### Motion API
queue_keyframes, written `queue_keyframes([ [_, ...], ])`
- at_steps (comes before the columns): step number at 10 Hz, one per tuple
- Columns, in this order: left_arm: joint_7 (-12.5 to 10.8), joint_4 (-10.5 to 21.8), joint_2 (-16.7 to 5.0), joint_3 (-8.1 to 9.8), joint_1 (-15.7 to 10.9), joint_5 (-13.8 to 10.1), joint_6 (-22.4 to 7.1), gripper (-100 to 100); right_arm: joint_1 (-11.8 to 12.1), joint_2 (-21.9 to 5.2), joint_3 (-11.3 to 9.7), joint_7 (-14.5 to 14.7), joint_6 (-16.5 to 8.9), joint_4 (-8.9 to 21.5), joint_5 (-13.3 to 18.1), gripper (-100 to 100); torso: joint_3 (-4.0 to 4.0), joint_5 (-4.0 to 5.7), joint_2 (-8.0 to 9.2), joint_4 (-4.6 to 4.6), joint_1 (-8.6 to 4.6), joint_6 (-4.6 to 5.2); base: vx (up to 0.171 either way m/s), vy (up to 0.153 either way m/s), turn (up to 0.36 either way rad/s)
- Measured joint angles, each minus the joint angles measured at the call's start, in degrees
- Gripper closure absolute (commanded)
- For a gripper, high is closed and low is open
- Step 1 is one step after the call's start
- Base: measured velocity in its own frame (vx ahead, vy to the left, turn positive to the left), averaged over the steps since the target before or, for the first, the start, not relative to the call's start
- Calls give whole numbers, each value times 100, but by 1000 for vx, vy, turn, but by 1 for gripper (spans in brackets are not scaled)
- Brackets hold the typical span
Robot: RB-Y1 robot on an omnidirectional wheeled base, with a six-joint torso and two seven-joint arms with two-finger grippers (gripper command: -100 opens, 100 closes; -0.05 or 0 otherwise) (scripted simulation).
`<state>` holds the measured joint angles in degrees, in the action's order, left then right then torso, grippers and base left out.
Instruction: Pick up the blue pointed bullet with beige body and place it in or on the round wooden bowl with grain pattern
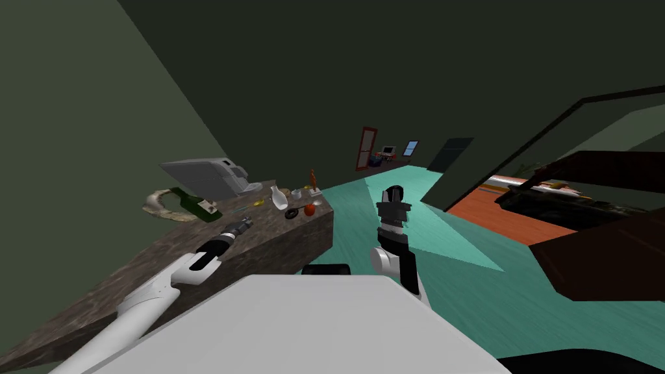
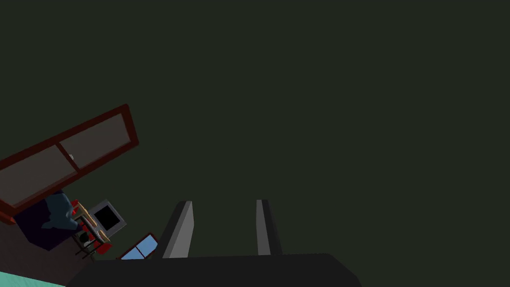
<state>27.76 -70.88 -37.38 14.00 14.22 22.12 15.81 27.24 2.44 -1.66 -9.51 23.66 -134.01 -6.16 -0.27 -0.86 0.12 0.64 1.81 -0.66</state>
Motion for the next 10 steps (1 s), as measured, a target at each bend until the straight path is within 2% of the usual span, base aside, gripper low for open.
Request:
queue_keyframes([
  [4, 149, 517, -64, 436, -196, -88, 130, 100, 1, 0, 0, 0, 0, 0, 0, 0, -6, 0, -11, 2, -3, 4, -97, 106, -318],
  [5, 171, 565, -87, 556, -166, -116, 153, 100, 1, 0, 0, 0, 0, 0, 0, 0, -6, 1, -11, 2, -11, 3, -84, 76, -315],
  [7, 230, 930, -171, 734, -367, -141, 218, 100, 1, 0, 0, 0, 0, 0, 0, 0, -12, 3, -22, 3, -16, 6, -82, 77, -313],
  [10, 304, 1328, -277, 1033, -529, -175, 320, 100, 2, 0, 1, 0, 0, 0, 0, 0, -18, 0, -34, 6, -12, 7, -57, 83, -309],
])
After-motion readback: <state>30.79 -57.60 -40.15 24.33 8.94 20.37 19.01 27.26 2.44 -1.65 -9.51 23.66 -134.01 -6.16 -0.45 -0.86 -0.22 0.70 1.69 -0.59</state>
